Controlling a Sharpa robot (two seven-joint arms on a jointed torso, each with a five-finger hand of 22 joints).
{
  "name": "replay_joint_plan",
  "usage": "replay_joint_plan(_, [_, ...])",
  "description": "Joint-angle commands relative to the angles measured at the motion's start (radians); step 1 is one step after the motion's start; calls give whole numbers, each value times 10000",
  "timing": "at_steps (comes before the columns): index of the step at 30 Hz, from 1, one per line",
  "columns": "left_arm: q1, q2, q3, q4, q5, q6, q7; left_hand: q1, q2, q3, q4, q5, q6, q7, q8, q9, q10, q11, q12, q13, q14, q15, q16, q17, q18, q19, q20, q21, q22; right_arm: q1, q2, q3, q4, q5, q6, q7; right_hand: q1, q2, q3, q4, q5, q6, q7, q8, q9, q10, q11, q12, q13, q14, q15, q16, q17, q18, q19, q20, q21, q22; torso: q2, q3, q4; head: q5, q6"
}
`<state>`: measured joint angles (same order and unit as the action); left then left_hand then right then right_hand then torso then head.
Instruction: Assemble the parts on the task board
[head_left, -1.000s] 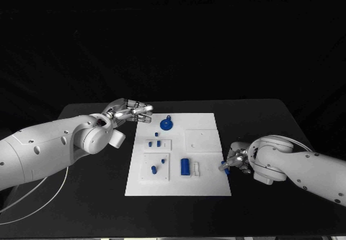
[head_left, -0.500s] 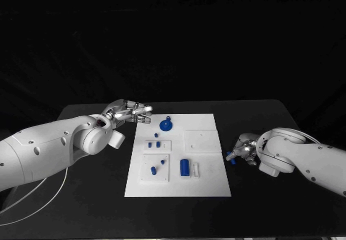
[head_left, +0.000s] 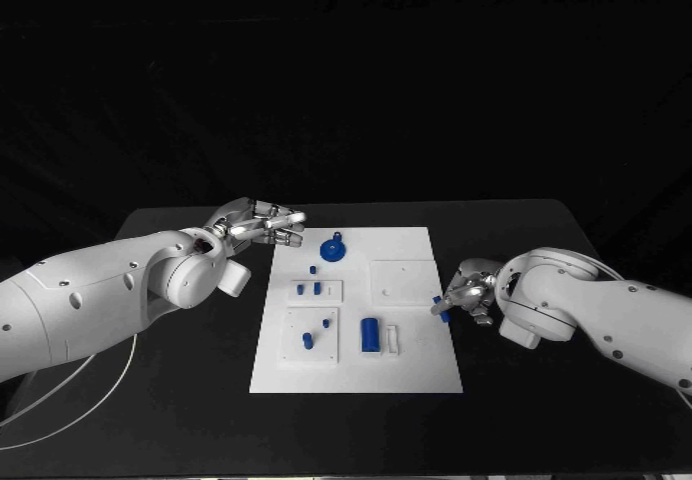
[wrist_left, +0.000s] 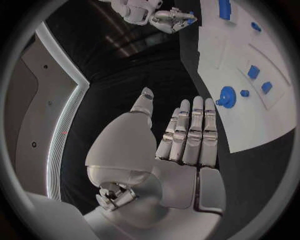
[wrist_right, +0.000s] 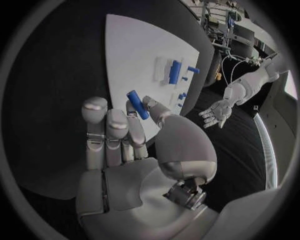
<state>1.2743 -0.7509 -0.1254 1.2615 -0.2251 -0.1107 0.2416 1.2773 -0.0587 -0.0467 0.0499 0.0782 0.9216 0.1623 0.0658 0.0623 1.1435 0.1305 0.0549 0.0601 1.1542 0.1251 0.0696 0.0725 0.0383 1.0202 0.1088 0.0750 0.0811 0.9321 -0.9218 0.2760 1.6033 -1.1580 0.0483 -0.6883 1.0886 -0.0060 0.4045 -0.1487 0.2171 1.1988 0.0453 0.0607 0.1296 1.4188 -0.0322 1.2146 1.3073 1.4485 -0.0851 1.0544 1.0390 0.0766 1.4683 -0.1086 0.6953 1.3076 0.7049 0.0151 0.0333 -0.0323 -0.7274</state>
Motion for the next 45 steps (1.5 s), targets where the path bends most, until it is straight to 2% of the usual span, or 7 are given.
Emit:
replay_joint_plan(1, [3,33,6,22,46,134,52,-52,77,-22,15,-14,59,0,5,0,60,-10,51,15,-50,-7,-17,6,16,0,14,55,-13,-30,206,-130,139,152,218,-19,-35,23,-67,2,59,59,1,30,20,51,-13,-36,399,27,-35,-30,-10,-126,488,-20,-17,13,7,8,10,5,6])
replay_joint_plan(3, [3,34,5,25,50,136,60,-58,78,-21,34,-25,65,0,5,1,64,-12,51,15,-50,-7,-17,6,15,-2,15,55,-14,-44,328,-222,190,141,249,-21,-36,33,-88,-4,74,58,2,31,24,51,-12,-38,399,26,-34,-31,-14,-126,488,-20,-26,9,5,8,20,31,-12])
replay_joint_plan(6, [3,30,4,27,56,142,69,-202,20,-81,176,-274,61,0,2,1,62,-10,51,14,-52,-7,-19,0,10,-7,11,51,-15,-70,528,-338,232,87,241,-21,-40,37,-104,-3,79,55,2,29,25,52,-13,-37,400,26,-36,-29,-12,-125,488,-21,-34,7,4,8,18,43,-28])
replay_joint_plan(13, [3,43,2,26,63,176,78,-181,-43,-133,365,-289,59,0,-1,3,56,-10,51,12,-52,-11,-25,-21,-19,-1,-7,39,-21,-146,1021,-633,165,-174,327,-34,-93,74,-221,47,65,49,-3,29,28,55,-17,-42,401,23,-41,-31,-21,-124,489,-27,-51,0,11,22,11,81,-52])
replay_joint_plan(18, [3,51,-2,20,65,191,77,-228,-52,-160,445,-297,50,0,-3,2,56,-11,50,10,-55,-11,-28,-25,-24,-1,-11,34,-23,-200,1308,-767,26,-330,375,-46,-133,88,-278,96,39,39,-3,29,24,50,-13,-50,398,18,-37,-53,-43,-125,486,-22,-75,-10,7,19,-2,92,-45])
replay_joint_plan(38, [2,70,-15,10,67,255,55,-277,-108,-208,680,-306,52,-3,-7,5,51,-13,50,8,-62,-17,-35,-42,-57,6,-32,16,-31,-231,1740,-865,-222,-462,388,36,-325,117,-628,618,-246,91,-41,28,9,68,-42,-72,380,19,-51,-49,-49,-130,489,-36,-87,-26,9,28,4,157,-79])
replay_joint_plan(45, [2,59,-17,12,67,273,39,-277,-108,-208,680,-306,52,-3,-7,5,51,-13,50,8,-62,-17,-35,-42,-57,6,-32,16,-31,-237,1809,-894,-250,-433,423,78,-355,99,-666,695,-270,89,-41,27,12,70,-41,-71,381,19,-52,-54,-53,-133,489,-38,-97,-32,5,14,-5,204,-104])
